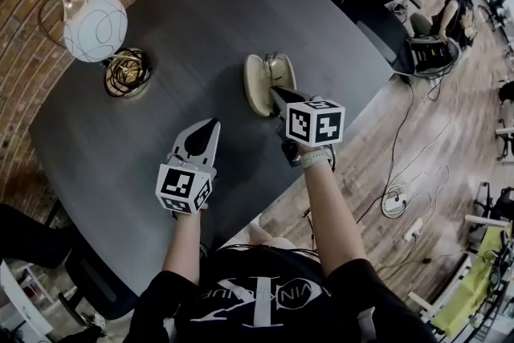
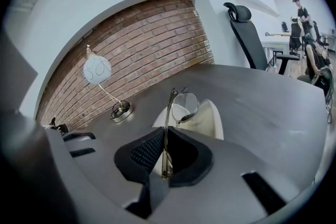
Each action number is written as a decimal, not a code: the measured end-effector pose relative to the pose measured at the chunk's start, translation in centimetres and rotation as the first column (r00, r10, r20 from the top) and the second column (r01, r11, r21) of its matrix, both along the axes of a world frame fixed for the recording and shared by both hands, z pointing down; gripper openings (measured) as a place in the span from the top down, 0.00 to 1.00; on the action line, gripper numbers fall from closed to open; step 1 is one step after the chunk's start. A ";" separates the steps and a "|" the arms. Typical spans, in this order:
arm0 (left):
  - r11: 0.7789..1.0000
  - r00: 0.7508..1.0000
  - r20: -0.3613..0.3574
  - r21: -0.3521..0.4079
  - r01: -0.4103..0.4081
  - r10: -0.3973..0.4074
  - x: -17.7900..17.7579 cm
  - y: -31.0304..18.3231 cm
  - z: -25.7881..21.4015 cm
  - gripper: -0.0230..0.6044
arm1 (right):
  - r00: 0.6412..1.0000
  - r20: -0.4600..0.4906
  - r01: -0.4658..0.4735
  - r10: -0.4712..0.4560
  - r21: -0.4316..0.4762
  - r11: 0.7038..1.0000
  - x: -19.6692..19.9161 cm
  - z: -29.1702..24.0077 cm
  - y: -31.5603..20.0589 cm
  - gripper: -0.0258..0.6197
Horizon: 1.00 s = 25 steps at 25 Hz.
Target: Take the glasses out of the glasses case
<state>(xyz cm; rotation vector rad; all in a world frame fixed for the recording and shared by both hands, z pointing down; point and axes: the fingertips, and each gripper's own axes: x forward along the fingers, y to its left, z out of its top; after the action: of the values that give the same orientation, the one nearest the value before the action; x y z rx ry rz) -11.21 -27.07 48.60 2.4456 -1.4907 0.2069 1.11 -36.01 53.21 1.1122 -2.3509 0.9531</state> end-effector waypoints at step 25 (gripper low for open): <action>0.993 0.996 0.016 0.080 0.083 -0.084 -3.4 4.4 -5.3 0.94 | 0.989 0.128 0.054 -0.078 0.181 0.982 0.4 -9.5 6.8 0.90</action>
<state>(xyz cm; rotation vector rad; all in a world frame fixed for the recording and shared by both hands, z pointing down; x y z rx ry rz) -14.62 -22.69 43.31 2.4417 -1.6351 0.1576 1.47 -29.23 43.75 1.0566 -2.6080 0.8318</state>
